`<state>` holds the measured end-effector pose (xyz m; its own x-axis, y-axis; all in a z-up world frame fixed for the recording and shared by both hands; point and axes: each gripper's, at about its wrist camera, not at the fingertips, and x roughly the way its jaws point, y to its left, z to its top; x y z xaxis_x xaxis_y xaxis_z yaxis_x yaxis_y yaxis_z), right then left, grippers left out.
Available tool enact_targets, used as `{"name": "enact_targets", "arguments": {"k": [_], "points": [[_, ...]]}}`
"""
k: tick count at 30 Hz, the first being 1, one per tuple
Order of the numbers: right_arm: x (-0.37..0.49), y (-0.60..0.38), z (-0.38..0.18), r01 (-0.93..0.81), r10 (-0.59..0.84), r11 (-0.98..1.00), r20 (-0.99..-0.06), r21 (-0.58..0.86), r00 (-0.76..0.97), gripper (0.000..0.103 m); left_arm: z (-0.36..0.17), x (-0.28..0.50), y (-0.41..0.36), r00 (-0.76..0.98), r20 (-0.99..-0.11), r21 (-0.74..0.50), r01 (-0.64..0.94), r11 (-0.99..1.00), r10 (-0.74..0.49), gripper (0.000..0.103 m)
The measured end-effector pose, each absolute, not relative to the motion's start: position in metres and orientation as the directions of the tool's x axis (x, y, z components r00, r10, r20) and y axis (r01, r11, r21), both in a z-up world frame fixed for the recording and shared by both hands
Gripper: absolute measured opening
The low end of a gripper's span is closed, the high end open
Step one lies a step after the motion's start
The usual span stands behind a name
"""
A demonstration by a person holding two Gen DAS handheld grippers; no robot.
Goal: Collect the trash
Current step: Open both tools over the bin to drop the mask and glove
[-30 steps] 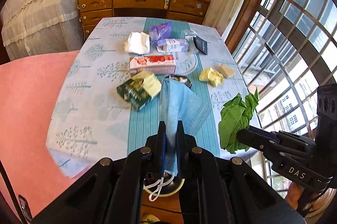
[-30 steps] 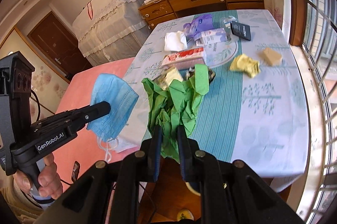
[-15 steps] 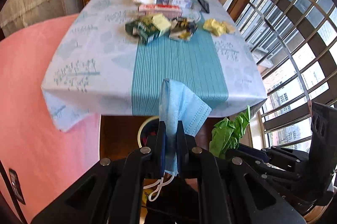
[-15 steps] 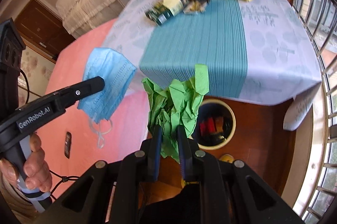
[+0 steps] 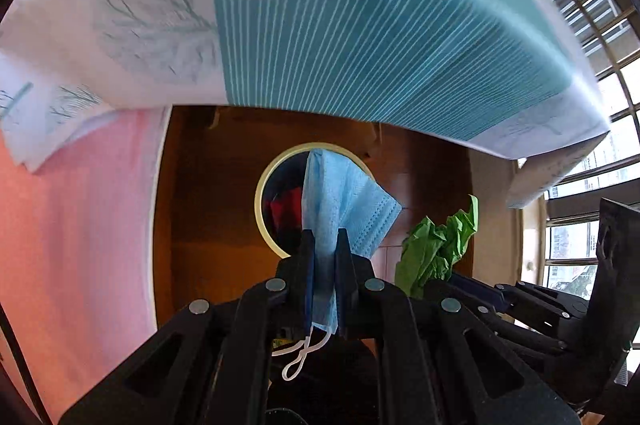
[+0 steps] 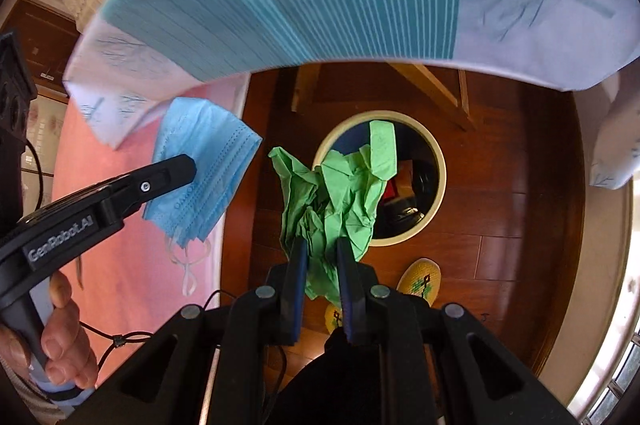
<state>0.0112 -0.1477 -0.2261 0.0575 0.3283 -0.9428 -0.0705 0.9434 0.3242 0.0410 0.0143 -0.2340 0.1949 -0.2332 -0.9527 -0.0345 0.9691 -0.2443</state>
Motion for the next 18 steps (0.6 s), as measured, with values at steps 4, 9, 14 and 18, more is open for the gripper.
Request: {"name": "enact_targets", "arguments": {"k": [4,9,14,18], "points": [[0.026,-0.15,-0.278,-0.067,0.315,0.948,-0.948,0.311,0.046,0.015,-0.282,0.054,0.009,0.181,-0.961,-0.222,-0.041,0.974,-0.211,0.007],[0.052,-0.152,-0.323,-0.049,0.298,0.954,-0.952,0.295,0.064,0.015,-0.33,0.068,0.007,0.171,-0.965,-0.216,-0.069,0.974,-0.202,0.011],[0.07,-0.156,-0.354,-0.026,0.285,0.958,-0.954,0.284,0.09,0.019,-0.359,0.078,0.004,0.17,-0.968,-0.201,-0.07,0.977,-0.187,0.049],[0.08,-0.155,-0.366,-0.012,0.264,0.965,-0.961,0.264,0.081,0.031,-0.372,0.083,0.006,0.166,-0.971,-0.188,-0.07,0.98,-0.174,0.081]]}}
